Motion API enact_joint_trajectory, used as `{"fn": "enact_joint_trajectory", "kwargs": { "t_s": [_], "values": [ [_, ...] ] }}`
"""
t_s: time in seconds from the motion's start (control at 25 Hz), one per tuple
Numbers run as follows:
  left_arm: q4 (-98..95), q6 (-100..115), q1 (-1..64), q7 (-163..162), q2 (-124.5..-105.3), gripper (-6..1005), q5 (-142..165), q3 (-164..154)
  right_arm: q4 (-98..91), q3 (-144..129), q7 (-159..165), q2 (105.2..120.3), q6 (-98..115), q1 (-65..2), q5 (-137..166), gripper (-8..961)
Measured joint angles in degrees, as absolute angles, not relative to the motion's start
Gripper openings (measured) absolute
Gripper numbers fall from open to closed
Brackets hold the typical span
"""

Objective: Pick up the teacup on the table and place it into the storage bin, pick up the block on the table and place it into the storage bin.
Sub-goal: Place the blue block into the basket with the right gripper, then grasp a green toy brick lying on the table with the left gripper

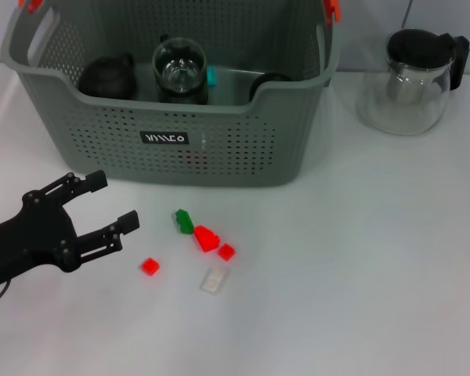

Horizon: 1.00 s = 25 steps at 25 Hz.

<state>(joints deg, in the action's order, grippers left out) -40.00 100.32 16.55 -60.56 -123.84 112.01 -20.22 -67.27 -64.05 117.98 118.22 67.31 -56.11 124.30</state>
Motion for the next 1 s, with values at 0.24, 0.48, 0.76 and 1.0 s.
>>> {"fn": "enact_joint_trajectory", "kwargs": {
  "t_s": [0.24,0.48,0.76,1.0],
  "values": [
    [-39.99,100.43,16.52,-60.6,-123.84,843,112.03,-20.21,-67.85,-63.93,118.0,118.05,67.43,-55.31,124.4,546],
    [-39.99,100.9,16.52,-60.58,-123.84,843,112.08,-20.31,-71.82,-63.74,117.65,118.14,69.64,-52.84,122.29,860],
    [-39.99,101.73,16.52,-60.56,-123.84,843,112.19,-20.31,-81.05,-59.86,113.3,118.41,84.61,-44.26,106.97,890],
    [-40.14,102.41,16.66,-60.55,-123.74,843,112.26,-20.85,-81.25,-57.29,107.76,119.13,97.87,-34.6,100.57,888]
  ]
}}
